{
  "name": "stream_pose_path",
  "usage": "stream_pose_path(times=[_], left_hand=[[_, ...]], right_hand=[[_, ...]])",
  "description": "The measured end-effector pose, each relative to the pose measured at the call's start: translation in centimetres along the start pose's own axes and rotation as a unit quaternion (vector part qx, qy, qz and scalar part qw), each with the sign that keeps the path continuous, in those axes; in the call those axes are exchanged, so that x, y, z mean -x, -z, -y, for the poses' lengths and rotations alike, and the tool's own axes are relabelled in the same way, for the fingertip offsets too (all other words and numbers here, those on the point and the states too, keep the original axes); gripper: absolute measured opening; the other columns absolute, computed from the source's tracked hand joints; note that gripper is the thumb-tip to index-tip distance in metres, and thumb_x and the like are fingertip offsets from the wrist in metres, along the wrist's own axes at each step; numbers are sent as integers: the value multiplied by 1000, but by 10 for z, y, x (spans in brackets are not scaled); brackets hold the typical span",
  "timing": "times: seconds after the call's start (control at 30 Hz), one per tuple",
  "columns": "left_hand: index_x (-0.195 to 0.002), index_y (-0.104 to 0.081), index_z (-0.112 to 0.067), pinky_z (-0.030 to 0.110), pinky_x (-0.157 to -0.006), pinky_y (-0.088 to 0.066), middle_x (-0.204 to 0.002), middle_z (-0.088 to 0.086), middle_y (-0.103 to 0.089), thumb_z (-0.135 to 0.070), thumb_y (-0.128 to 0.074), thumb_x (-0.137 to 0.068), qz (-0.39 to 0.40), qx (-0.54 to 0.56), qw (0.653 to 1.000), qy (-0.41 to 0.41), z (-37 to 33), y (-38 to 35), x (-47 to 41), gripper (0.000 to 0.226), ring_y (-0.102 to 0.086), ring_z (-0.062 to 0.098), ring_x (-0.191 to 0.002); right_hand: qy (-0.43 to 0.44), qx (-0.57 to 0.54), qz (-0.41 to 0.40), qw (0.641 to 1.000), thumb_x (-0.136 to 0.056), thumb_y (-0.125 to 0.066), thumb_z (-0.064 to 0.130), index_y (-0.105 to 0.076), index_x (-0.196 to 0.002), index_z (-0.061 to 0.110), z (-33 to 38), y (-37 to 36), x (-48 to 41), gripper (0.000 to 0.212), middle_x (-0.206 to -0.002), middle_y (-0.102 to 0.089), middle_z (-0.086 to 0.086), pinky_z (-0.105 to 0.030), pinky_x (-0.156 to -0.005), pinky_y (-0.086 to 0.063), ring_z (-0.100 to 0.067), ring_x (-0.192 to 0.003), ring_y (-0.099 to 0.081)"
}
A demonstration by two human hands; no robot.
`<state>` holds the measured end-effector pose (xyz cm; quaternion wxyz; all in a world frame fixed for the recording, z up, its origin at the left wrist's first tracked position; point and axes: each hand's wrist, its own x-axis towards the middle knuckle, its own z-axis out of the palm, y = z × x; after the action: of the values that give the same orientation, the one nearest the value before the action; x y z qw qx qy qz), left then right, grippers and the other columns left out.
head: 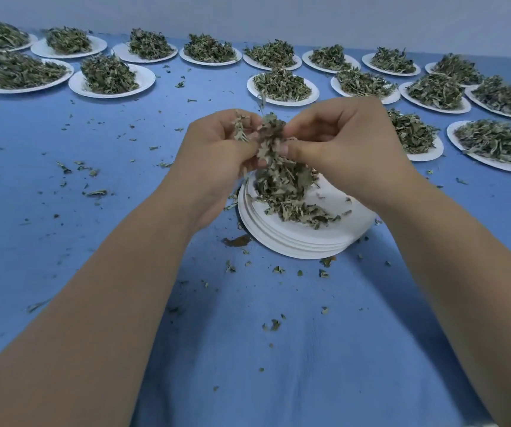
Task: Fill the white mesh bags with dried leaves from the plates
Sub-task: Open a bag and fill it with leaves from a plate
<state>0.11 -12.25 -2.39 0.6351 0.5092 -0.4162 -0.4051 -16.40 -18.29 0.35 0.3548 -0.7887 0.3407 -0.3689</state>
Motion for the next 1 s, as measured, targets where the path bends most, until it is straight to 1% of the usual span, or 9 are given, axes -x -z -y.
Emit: stream_pose_path(times=[0.07,0.17,0.27,0.37,0.47,0.57,0.73,0.9,1.0], left_hand=[[-88,-63,-6,26,-68,-55,-88,8,-71,18,-46,-94,23,25,999,4,-1,3,0,30,-68,20,-86],[-89,-61,-5,25,-68,-53,-86,7,-68,17,-45,-95,67,30,997,2,-2,7,0,27,-65,17,-77],[-90,-60,-4,24,-68,-53,-84,7,-67,11,-50,-97,84,21,996,3,-1,6,1,19,-62,15,-75],[-87,-65,-6,30,-72,-55,-85,15,-60,5,-59,-95,63,-22,998,-16,0,4,0,15,-56,24,-77],[-89,-68,-5,31,-72,-55,-78,13,-64,4,-62,-94,51,-73,994,-55,0,2,0,12,-59,23,-72],[-91,-69,-4,31,-75,-58,-78,9,-65,3,-63,-94,46,-106,990,-77,-1,0,2,9,-61,19,-73],[-88,-69,-8,23,-71,-56,-74,3,-63,3,-64,-93,11,-134,986,-97,-3,-1,4,13,-60,10,-68],[-85,-70,-15,39,-75,-62,-80,2,-71,-7,-67,-91,-84,-226,962,-125,1,0,-1,11,-72,20,-74],[-85,-70,-15,43,-75,-62,-79,-1,-70,-10,-67,-90,-108,-211,966,-108,2,2,-2,7,-72,22,-75]], right_hand=[[2,19,10,1000,-73,-90,20,-75,-79,22,-1,2,-4,16,-83,-73,5,-10,-67,-47,3,-73,-63],[-45,-32,62,997,-72,-89,17,-71,-75,24,-4,7,-11,20,-100,-69,5,-23,-84,-52,-9,-99,-66],[-62,-101,113,987,-79,-80,-5,-65,-80,7,-10,5,-13,19,-86,-71,-1,-28,-66,-52,-17,-73,-64],[-50,-40,51,997,-77,-78,-5,-63,-81,-4,-12,0,-14,15,-70,-65,-13,-28,-60,-46,-15,-61,-55],[-36,71,8,997,-70,-75,5,-58,-76,4,-9,-5,-19,19,-64,-58,-3,-28,-56,-40,-12,-55,-47],[-32,158,-12,987,-65,-65,5,-58,-76,13,-2,-9,-27,15,-63,-52,9,-23,-51,-37,-13,-60,-50],[2,234,-43,971,-65,-54,2,-54,-78,16,4,-18,-30,19,-71,-52,4,-31,-55,-34,-18,-66,-46],[-68,82,54,993,-83,-76,17,-66,-99,21,11,-2,-21,19,-98,-67,9,-26,-61,-54,-18,-82,-72],[-70,-16,140,988,-86,-76,13,-65,-118,28,11,10,-11,37,-119,-64,8,-20,-74,-59,-5,-97,-72]])
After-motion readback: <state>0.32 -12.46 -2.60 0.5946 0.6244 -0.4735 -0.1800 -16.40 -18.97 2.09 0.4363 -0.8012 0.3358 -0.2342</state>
